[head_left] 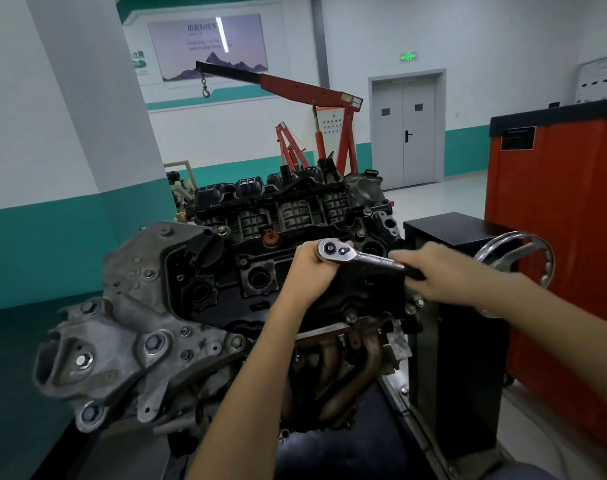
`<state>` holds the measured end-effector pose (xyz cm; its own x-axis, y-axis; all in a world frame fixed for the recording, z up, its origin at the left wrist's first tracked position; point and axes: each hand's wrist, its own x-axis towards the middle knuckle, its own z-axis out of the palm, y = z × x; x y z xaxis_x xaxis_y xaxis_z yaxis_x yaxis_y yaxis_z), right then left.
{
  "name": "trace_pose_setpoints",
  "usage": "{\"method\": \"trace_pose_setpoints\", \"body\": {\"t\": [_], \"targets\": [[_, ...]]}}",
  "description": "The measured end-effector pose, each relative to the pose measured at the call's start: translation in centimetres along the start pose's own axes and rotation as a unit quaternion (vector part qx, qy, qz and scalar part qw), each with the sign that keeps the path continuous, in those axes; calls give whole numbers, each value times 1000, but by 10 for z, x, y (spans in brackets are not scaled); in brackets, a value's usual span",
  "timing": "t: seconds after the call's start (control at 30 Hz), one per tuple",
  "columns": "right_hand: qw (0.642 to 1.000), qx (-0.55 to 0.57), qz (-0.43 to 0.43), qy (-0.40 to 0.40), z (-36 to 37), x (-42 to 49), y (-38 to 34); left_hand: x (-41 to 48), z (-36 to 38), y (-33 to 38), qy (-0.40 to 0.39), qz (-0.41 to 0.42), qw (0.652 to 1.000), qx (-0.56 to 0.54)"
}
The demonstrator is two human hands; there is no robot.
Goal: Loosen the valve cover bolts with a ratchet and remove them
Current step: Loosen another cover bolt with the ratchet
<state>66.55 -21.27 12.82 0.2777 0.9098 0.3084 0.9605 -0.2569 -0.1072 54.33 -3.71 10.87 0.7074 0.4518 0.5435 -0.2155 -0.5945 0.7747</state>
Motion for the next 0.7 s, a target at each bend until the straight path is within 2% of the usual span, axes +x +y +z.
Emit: {"method": "trace_pose_setpoints", "body": {"t": [0.07,0.13,0.2,0.3,0.37,0.43,0.5,0.6,0.63,0.7], "targets": [[996,-81,-15,29,-6,9,1,-5,3,-4,54,-3,997,-50],[996,-45,14,75,12,1,-9,-9,5,-5,87,0,993,-82],[987,113,55,100,45,-18,-33,-11,8,-3,95,2,993,-76],[919,341,123,153,98,-34,-90,-10,16,3,122,-18,989,-80],[879,410,161,180,121,-25,-124,-9,18,6,129,-36,986,-98],[862,448,158,178,128,-18,-141,-8,15,5,126,-39,988,-80],[880,423,141,165,119,-20,-129,-9,10,2,108,-30,993,-39],[938,320,94,95,85,-32,-77,-8,4,-1,56,-23,998,-25],[959,262,78,72,69,-31,-54,-7,3,-1,39,-22,999,-14],[995,74,48,36,32,-17,-13,-3,1,1,15,-21,1000,15]]}}
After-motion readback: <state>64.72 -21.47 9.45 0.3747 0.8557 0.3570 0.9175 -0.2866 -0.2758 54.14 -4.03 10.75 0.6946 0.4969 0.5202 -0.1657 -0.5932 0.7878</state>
